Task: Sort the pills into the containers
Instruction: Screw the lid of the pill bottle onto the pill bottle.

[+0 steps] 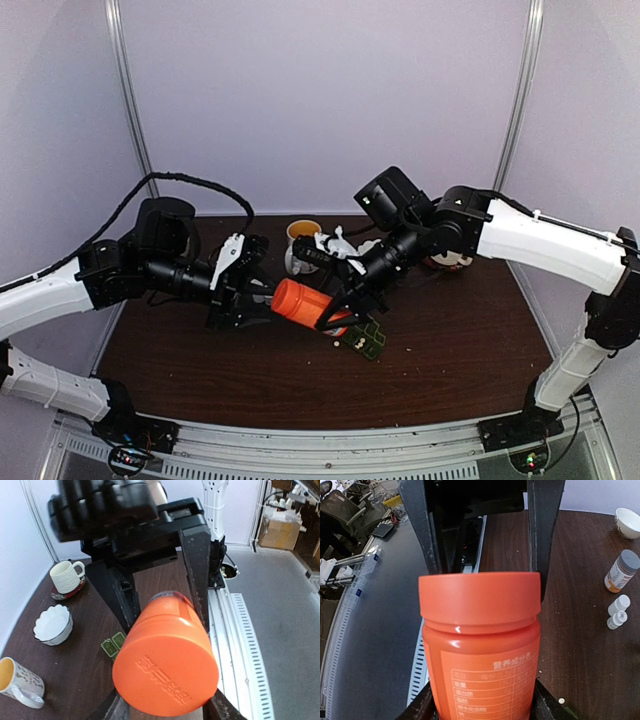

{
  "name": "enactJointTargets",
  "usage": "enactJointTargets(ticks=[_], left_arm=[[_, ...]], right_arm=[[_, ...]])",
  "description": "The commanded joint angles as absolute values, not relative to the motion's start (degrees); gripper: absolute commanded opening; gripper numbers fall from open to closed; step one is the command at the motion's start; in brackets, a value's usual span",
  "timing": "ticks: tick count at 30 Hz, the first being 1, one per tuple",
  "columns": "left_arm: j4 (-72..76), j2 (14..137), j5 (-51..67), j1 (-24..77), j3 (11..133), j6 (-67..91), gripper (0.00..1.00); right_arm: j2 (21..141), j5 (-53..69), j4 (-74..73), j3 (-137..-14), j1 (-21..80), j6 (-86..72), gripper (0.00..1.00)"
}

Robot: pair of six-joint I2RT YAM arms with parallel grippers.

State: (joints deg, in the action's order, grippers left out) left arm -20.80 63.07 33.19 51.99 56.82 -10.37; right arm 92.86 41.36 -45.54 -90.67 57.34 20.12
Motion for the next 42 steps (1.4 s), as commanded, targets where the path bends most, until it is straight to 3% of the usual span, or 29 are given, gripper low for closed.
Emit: enactJointTargets(ticks=[1,3,7,11,15,20,26,42], left_arm=[[-20.4,60.8,29.8,52.4,57.8,-23.4,0.52],[-20.2,59.8,29.6,52.5,57.1,-25.5,0.56],[-17.3,58.9,26.5,52.6,56.2,-20.2,0.8],[-15.3,59.0,24.8,52.6,55.9,-9.9,0.85],[-13.4,58.8,23.2,52.2,55.6,2.6,0.97],[-2.5,61.3,32.4,49.4,54.1,28.8,0.98],[8.8,67.3,42.1,45.5,53.1,50.8,0.98],[8.4,76.3,48.3,45.1,56.6,61.0,0.95]], right_arm=[[91.3,51.6,-41.7,-87.9,55.8,13.9,0.0],[91.1,51.5,-41.2,-87.5,55.4,13.6,0.0],[90.2,43.1,-42.1,-87.6,55.2,14.1,0.0],[87.8,32.4,-39.8,-85.2,55.3,14.0,0.0],[84.3,24.8,-34.7,-81.0,55.7,14.3,0.0],[78.2,7.7,-26.1,-73.0,59.7,18.2,0.0],[77.3,0.3,-24.2,-70.8,61.6,22.3,0.0],[82.0,-9.4,-26.4,-74.7,66.4,27.5,0.0]])
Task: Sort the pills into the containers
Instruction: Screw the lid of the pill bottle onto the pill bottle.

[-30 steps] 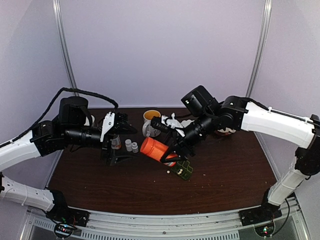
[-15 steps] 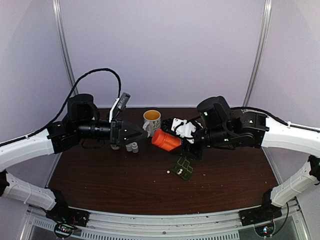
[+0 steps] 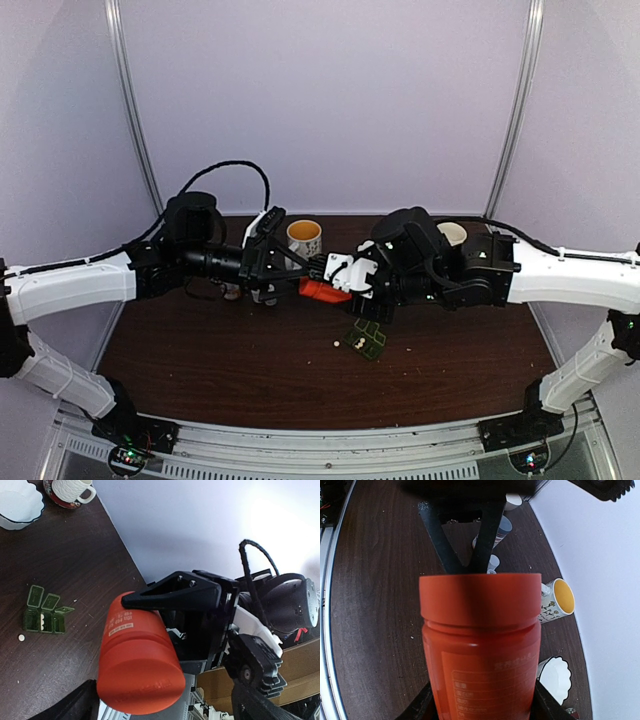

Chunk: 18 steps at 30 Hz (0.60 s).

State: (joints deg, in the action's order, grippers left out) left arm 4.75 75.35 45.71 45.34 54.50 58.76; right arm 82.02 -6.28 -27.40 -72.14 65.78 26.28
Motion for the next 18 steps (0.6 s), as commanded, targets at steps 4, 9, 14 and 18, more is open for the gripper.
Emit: enactJointTargets(ticks=[4,9,14,18], left_arm=[[7.0,77.4,48.4,45.1,57.0,60.8,0.91],[5.1,78.2,48.3,45.1,58.0,59.7,0.79],[4.0,79.0,48.0,45.1,58.3,59.3,0.77],[2.3,79.6,47.9,45.1,59.2,58.3,0.7]], right_arm=[[82.4,-9.6,-26.6,-75.2,66.6,28.0,0.0],[83.4,-10.2,-27.9,-75.9,66.9,28.5,0.0],[83.5,-10.6,-28.5,-76.2,67.3,28.8,0.0],[84.0,-11.3,-29.8,-77.0,67.7,29.1,0.0]])
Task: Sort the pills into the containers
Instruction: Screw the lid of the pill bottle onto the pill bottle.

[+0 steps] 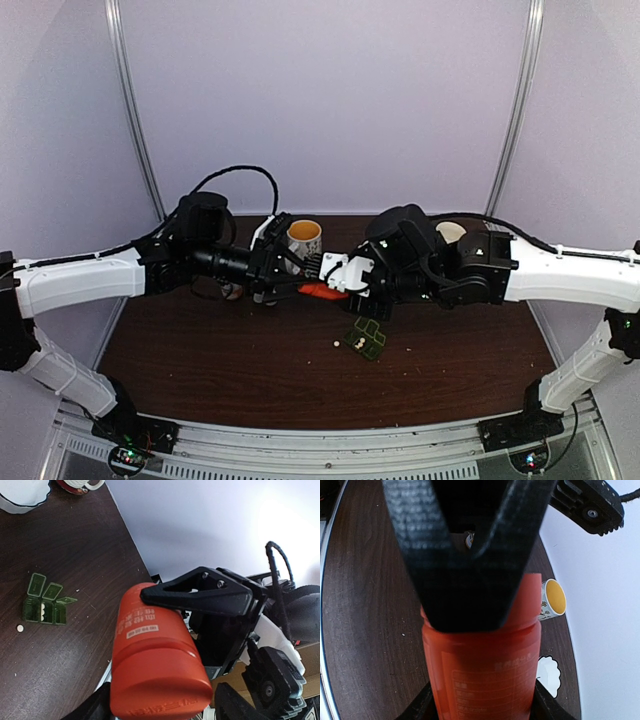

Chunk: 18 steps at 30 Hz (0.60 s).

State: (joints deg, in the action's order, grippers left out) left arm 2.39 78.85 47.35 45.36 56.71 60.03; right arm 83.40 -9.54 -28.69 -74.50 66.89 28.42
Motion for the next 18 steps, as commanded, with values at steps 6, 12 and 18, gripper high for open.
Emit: enactJointTargets(ticks=[6,12,18], left_arm=[[0.4,80.5,47.4,45.1,59.9,57.0,0.5],[-6.2,80.2,45.6,45.1,61.2,50.4,0.43],[-12.2,77.5,42.4,47.1,63.0,34.0,0.38]], right_arm=[[84.4,-11.3,-31.2,-77.4,68.0,29.0,0.0],[86.1,-6.3,-35.4,-79.9,67.8,27.5,0.0],[87.4,10.6,-40.3,-84.3,64.1,24.0,0.0]])
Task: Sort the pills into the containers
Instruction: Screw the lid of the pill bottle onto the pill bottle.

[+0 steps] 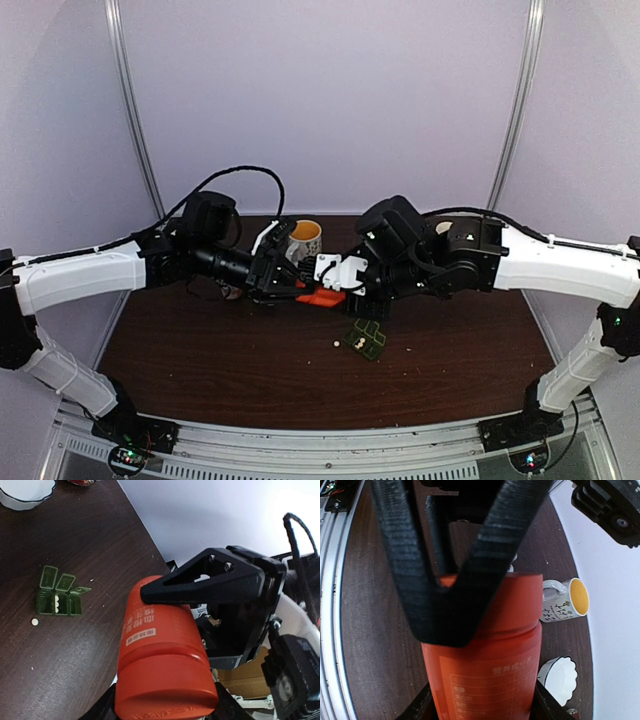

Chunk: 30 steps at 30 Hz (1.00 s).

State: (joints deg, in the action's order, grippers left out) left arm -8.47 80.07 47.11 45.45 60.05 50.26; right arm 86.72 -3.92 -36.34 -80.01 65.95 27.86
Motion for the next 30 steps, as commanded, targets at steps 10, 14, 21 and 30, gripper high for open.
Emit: enactJointTargets(ticks=[10,14,21,30], left_arm=[[-15.3,68.1,29.2,53.9,60.3,2.5,0.28],[-11.9,63.2,28.4,55.1,56.4,-9.7,0.28],[-15.2,61.9,24.0,55.1,57.9,-11.5,0.63],[-4.6,57.3,21.6,55.0,51.0,10.7,0.93]], right_arm=[[91.9,36.8,-49.5,-91.4,58.9,22.5,0.0],[93.1,43.6,-51.9,-92.9,58.2,23.0,0.0],[93.4,39.9,-52.3,-92.9,57.7,22.2,0.0],[88.9,30.8,-44.0,-86.7,57.7,20.8,0.0]])
